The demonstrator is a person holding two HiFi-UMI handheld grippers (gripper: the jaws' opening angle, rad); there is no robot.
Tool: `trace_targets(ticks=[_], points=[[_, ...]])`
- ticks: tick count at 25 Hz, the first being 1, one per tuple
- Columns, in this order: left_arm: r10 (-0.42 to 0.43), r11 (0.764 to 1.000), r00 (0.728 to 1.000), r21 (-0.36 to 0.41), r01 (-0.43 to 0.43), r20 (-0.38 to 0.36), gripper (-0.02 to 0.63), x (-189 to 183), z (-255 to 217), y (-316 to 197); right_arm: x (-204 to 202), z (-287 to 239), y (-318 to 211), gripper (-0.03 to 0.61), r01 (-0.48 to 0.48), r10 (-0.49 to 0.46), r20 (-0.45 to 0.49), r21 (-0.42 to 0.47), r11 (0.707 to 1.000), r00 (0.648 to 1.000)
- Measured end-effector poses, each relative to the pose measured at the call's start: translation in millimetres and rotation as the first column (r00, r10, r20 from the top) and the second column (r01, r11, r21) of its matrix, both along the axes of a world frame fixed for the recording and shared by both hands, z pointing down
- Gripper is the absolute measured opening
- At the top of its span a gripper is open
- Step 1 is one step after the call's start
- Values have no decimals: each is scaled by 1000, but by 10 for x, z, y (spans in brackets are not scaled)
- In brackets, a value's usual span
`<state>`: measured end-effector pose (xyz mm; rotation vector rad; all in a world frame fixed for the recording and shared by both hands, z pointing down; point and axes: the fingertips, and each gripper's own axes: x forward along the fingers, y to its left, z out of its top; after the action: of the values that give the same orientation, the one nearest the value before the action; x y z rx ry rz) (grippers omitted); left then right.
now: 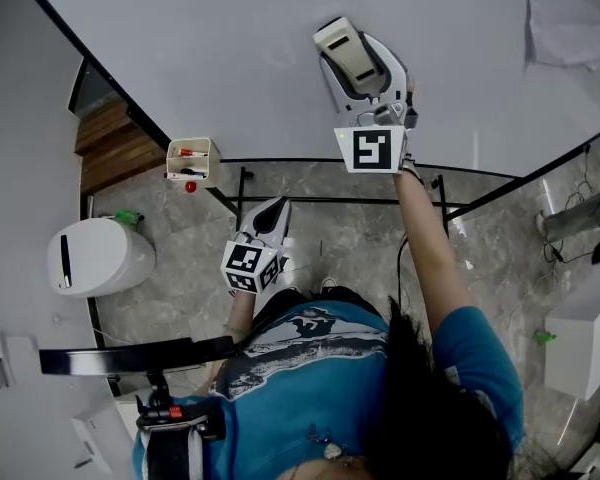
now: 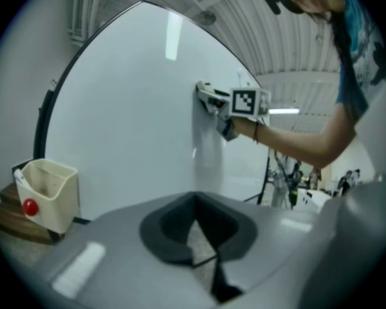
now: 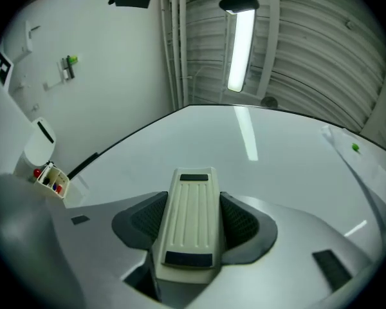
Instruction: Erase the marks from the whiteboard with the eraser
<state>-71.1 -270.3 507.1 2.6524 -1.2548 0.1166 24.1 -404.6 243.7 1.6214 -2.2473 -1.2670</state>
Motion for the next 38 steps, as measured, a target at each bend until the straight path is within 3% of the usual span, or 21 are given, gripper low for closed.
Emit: trace_targets(ticks=[9,19,24,31,38], points=[[-36,999,999,0,36,-2,3,-113,1,30,-739,805,-23,262,83,-100,-155,-112,990,983],[-30,1000,1000,-3,30,-1,3,-104,16,5,-815,995,-48,262,76,-106,-222,-139,987,969],[-6,1000,1000,-5,6,-2,3,-12,5,27,-516,683,-7,262,56,-75,-168,-113,992,983],[38,999,999,-4,-38,-2,3,163,-6,33,193,3,60,262,-34,33,-139,-2,999,990],[85,996,996,-3,-85,-4,3,364,-32,76,1063,-677,161,262,-76,74,36,73,994,997]])
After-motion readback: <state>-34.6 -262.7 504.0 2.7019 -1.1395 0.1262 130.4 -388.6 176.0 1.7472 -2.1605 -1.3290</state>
